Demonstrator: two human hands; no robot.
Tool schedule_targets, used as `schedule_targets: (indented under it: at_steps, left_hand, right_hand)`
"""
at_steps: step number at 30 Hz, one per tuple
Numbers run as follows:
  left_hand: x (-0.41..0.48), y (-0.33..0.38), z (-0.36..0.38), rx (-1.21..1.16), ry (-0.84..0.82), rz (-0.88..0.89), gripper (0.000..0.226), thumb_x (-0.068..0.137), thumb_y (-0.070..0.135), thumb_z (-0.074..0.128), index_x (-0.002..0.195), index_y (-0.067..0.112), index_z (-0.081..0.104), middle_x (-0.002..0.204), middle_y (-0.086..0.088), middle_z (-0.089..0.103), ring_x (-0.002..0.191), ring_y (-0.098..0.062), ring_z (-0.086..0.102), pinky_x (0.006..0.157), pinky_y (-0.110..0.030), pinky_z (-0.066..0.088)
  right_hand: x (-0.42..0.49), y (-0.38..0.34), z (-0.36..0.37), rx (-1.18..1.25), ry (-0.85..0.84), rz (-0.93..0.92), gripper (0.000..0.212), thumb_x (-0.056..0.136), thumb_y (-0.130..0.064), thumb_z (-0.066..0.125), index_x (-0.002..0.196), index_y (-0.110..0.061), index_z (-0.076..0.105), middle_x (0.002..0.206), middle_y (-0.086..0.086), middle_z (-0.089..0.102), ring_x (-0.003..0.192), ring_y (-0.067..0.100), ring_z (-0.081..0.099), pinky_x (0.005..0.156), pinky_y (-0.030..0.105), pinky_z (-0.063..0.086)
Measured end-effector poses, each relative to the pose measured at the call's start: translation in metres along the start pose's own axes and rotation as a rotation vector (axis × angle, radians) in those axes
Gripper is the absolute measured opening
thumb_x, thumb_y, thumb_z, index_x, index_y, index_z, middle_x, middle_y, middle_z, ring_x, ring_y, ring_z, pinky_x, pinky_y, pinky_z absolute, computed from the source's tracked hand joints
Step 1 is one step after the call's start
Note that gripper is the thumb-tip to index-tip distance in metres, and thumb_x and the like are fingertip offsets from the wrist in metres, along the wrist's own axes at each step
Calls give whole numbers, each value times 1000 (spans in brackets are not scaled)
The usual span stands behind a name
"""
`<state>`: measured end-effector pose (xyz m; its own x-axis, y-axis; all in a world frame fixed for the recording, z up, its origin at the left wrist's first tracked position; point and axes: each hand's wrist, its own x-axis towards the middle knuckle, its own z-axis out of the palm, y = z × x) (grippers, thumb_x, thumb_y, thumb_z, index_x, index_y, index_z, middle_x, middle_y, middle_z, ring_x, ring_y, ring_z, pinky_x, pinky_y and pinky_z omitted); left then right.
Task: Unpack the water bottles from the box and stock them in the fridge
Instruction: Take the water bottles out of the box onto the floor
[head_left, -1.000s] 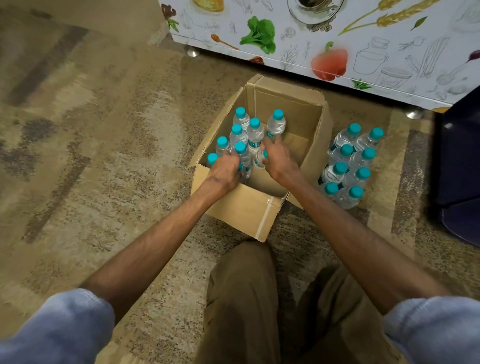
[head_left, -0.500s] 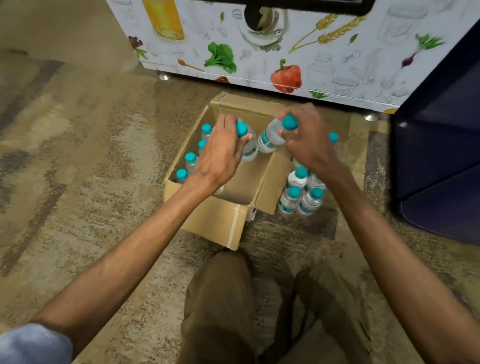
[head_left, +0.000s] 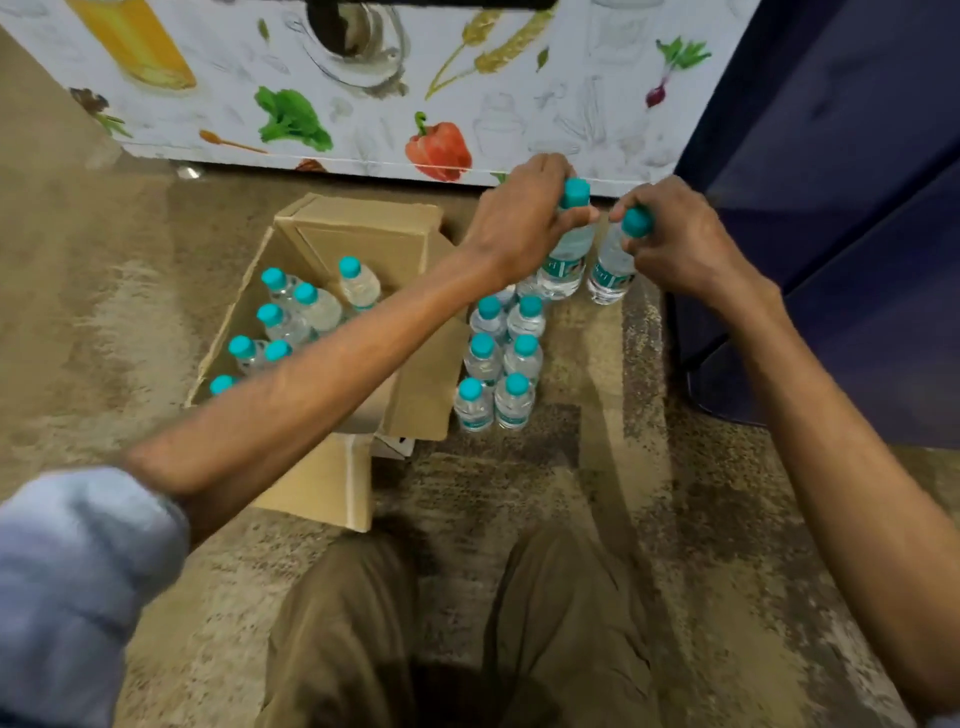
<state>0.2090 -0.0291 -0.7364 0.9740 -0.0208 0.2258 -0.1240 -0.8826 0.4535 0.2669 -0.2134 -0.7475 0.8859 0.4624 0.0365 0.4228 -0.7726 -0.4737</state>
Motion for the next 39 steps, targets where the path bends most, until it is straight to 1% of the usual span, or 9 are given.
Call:
schedule_targets:
  at_steps: [5, 11, 16, 21, 27, 31, 34, 36, 39]
  left_hand:
    - [26, -6, 61, 149, -116, -3, 47, 91, 48, 57, 119, 12, 51, 120, -7, 56, 112, -24, 48, 83, -37, 42]
    - [31, -25, 117, 276, -217, -40, 54, 91, 49, 56, 127, 9, 51, 121, -10, 59, 124, -27, 40, 96, -43, 42]
    - [27, -37, 145, 380, -208, -68, 49, 93, 49, 52, 124, 11, 54, 127, -8, 57, 129, -25, 36, 105, -42, 31]
    - [26, -42, 154, 439, -165, -100, 50, 94, 50, 50, 124, 10, 54, 130, -8, 53, 131, -25, 35, 106, -42, 29]
    - [32, -36, 157, 505, -166, -168, 60, 95, 56, 43, 129, 8, 50, 133, -9, 47, 131, -24, 34, 104, -40, 30]
    - [30, -32, 155, 468, -193, -178, 59, 96, 57, 40, 128, 9, 50, 133, -8, 46, 129, -24, 34, 104, -42, 28]
    - [20, -37, 149, 377, -126, -165, 48, 100, 50, 32, 124, 13, 51, 128, -6, 47, 122, -23, 38, 98, -40, 31]
    - [10, -42, 142, 318, -63, -170, 41, 103, 41, 29, 122, 13, 51, 126, -6, 48, 118, -22, 40, 95, -40, 32]
    - [-4, -53, 127, 291, -18, -193, 36, 103, 34, 29, 121, 12, 51, 126, -8, 49, 118, -24, 41, 95, -42, 34]
  right_hand:
    - [16, 49, 32, -46, -110, 46, 28, 76, 0, 59, 96, -21, 58, 102, 6, 51, 89, 23, 54, 72, 26, 36]
    - [27, 83, 63, -88, -241, 78, 34, 77, 3, 59, 104, -17, 61, 117, 12, 50, 109, 28, 51, 87, 28, 37]
    - [35, 88, 83, -43, -285, 59, 34, 75, 4, 61, 97, -22, 57, 115, 9, 48, 105, 23, 49, 81, 26, 37]
    - [43, 86, 92, 15, -229, 61, 34, 77, 6, 61, 99, -20, 60, 118, 8, 52, 97, 18, 50, 76, 30, 42]
    - [38, 88, 95, 23, -174, 22, 47, 74, 9, 63, 112, -16, 55, 119, 7, 52, 110, 23, 46, 85, 35, 44]
    - [30, 86, 100, 9, -105, -11, 44, 72, 5, 67, 105, -23, 56, 114, 1, 55, 105, 22, 44, 84, 41, 47]
    - [22, 78, 99, -41, -46, -28, 48, 73, 2, 65, 115, -19, 54, 123, 5, 52, 113, 24, 43, 83, 33, 38]
    - [17, 67, 96, -41, 20, -42, 45, 75, -1, 60, 118, -15, 54, 126, 8, 51, 117, 27, 42, 85, 35, 35]
    - [14, 46, 98, -1, 123, -94, 31, 78, -16, 57, 109, -17, 58, 115, 7, 55, 109, 28, 48, 85, 40, 40]
